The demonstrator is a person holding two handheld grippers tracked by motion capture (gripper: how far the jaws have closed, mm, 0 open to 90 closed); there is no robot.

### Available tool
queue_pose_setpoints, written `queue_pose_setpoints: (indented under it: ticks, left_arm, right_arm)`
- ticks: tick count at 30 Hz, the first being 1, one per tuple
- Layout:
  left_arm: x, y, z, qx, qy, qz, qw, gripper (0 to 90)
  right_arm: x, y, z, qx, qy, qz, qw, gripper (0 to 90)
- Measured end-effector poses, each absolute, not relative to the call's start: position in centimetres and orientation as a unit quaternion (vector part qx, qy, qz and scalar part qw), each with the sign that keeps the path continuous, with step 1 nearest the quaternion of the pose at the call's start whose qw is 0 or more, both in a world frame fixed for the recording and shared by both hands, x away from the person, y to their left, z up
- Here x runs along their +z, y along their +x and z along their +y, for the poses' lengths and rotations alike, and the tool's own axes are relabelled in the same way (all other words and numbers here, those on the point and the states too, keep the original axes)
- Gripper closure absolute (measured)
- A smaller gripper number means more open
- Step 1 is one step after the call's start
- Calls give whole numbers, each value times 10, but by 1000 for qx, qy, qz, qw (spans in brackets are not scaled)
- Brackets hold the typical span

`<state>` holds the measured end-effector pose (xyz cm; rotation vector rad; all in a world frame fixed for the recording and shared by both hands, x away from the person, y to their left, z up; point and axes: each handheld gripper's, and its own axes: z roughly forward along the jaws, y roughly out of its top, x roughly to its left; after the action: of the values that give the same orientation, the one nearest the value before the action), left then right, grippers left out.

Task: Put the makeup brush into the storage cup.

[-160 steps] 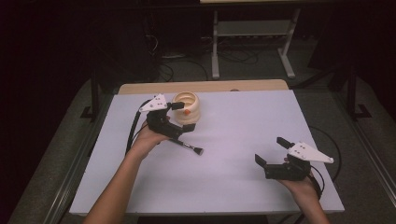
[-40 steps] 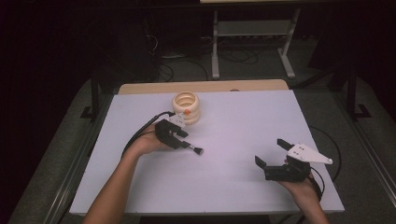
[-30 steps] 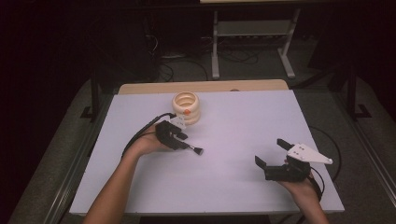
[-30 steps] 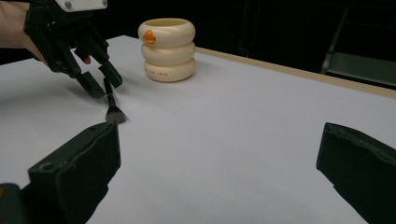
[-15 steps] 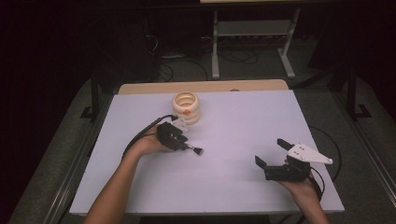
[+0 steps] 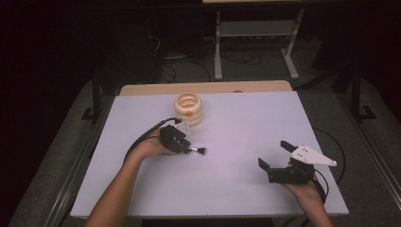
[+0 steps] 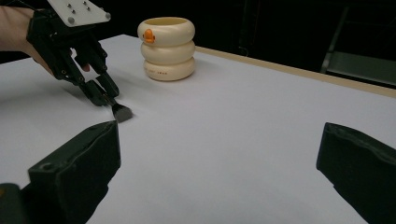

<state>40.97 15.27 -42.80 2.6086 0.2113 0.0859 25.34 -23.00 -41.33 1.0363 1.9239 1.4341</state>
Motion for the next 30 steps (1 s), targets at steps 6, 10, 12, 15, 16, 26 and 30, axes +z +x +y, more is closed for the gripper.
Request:
queue_pose_setpoints:
  ticks: [6, 10, 12, 15, 16, 26, 30]
  left_arm:
    - [-428, 410, 153, 26, 962, 77, 259, 734]
    - [-428, 409, 152, 23, 963, 77, 257, 778]
    - [-428, 409, 152, 23, 962, 79, 259, 779]
    - [-428, 409, 152, 22, 962, 80, 260, 776]
    - [-428, 409, 152, 22, 962, 80, 260, 776]
    - [-427, 409, 151, 20, 963, 90, 254, 772]
    - [-426, 409, 147, 12, 967, 84, 242, 715]
  right_arm:
    - [-414, 253, -230, 529, 384, 711, 258, 0]
    - [-414, 253, -230, 528, 385, 712, 257, 0]
    - [-414, 253, -230, 528, 385, 712, 258, 0]
    - [-414, 253, -230, 528, 384, 712, 258, 0]
    - [-414, 253, -229, 528, 385, 712, 256, 0]
    - [-414, 253, -229, 528, 384, 713, 256, 0]
    - [-414, 253, -229, 528, 384, 713, 256, 0]
